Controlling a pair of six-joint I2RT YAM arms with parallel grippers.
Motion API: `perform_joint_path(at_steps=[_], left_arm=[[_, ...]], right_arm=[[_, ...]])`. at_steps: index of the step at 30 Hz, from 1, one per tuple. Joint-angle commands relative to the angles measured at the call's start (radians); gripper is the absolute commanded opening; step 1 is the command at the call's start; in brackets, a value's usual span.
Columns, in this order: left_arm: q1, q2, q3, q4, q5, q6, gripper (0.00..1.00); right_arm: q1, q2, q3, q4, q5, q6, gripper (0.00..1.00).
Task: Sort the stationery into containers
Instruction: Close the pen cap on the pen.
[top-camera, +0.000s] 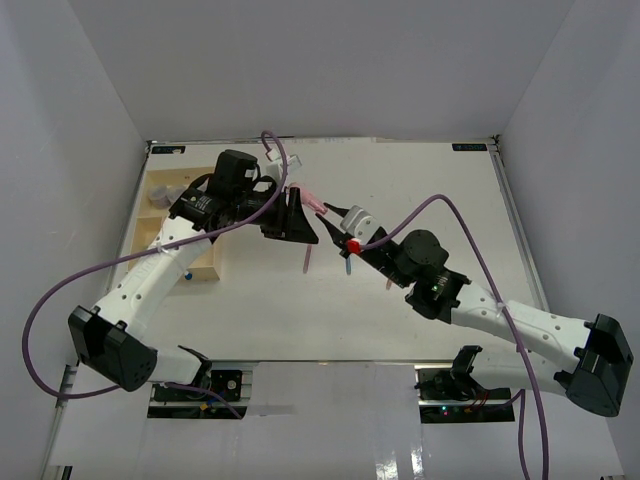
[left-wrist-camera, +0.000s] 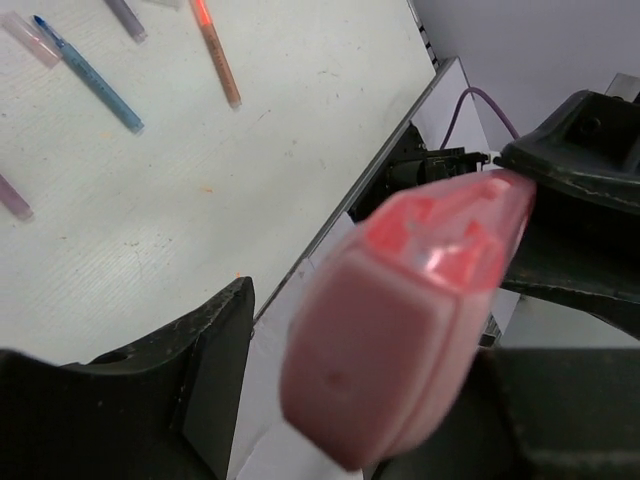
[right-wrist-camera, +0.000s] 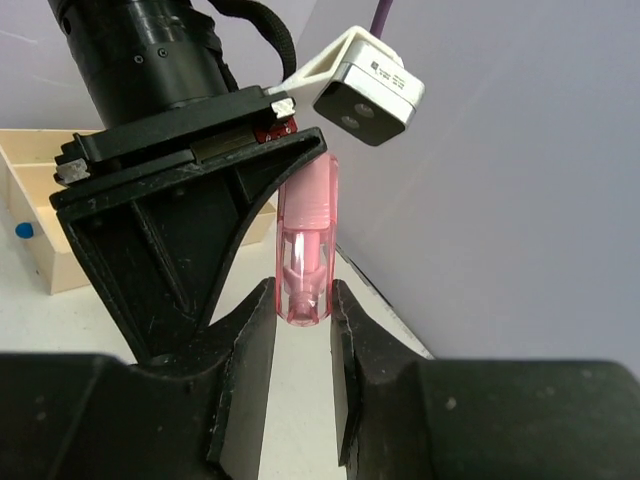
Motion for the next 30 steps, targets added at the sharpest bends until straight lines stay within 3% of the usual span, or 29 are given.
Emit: perform_joint_path(at_steps=[1,14,23,30], left_arm=[[0.002,-0.046,0.037,0.009,-0.057,0.003,0.52],[0.032,-0.133,0.091,0.021,-0.2,0.046,0.62],[0.08,-0.136,0.088,0.073,-0.165,0.019,0.61],[0.095,-0.113,0.073,0.179,-0.05,-0.035,0.61]], right_arm=[[0.008,-0.027,-0.018,0.1,0.028,0.001,0.08],[-0.003,-0.095,-0.168,0.078,0.111,0.045,0.08],[-0.007,-0.149,-0.196,0.08,0.076,0.075,0.08],[-0.009,-0.138,-0.19,0.088,0.042,0.09,0.08]])
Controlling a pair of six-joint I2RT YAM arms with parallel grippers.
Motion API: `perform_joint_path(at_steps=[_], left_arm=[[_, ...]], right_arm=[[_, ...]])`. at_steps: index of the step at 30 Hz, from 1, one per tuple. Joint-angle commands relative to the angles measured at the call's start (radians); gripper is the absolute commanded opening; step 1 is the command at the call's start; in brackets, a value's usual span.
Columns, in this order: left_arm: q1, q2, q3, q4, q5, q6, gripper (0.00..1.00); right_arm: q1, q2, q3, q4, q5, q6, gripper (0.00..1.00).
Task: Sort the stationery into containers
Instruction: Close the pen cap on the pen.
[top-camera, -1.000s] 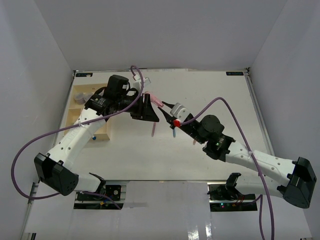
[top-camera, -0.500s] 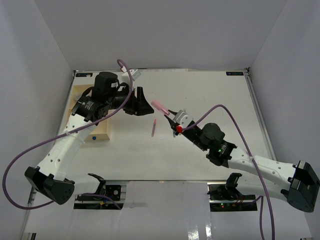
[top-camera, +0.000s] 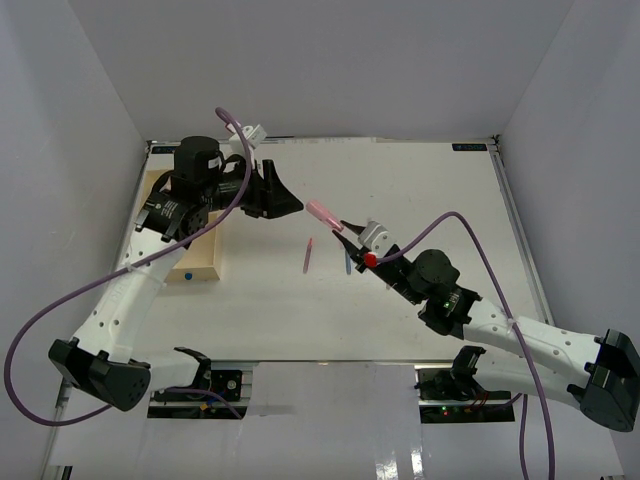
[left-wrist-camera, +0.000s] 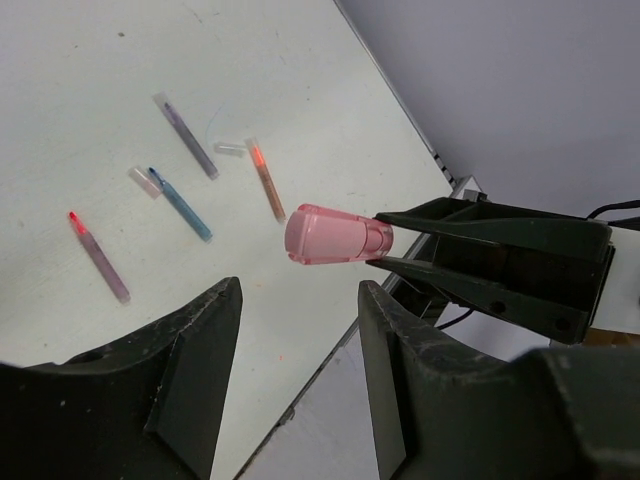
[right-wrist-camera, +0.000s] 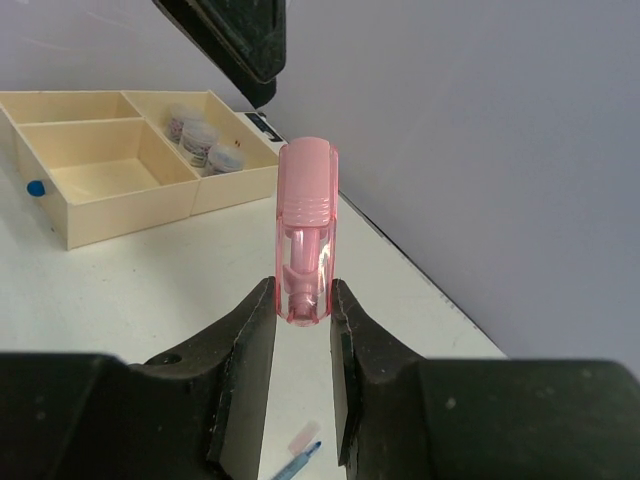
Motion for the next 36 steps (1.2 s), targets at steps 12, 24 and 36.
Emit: perform_joint_path(at_steps=[12,24,36], left_arm=[[0.006,0.057,0.004,0.096,0.153,-0.05,0.6],[0.006,0.083,0.003,0.096,0.187,-0.053,0.52],[0.006,0.087,-0.024,0.086,0.202,-0.047,0.5]], right_arm=[[-0.003,0.004,0.018,0.078,-0.045,0.037,0.08],[-0.003,0.015,0.03,0.087,-0.051,0.042,0.08],[-0.003,0.023,0.046,0.106,-0.056,0.05,0.08]])
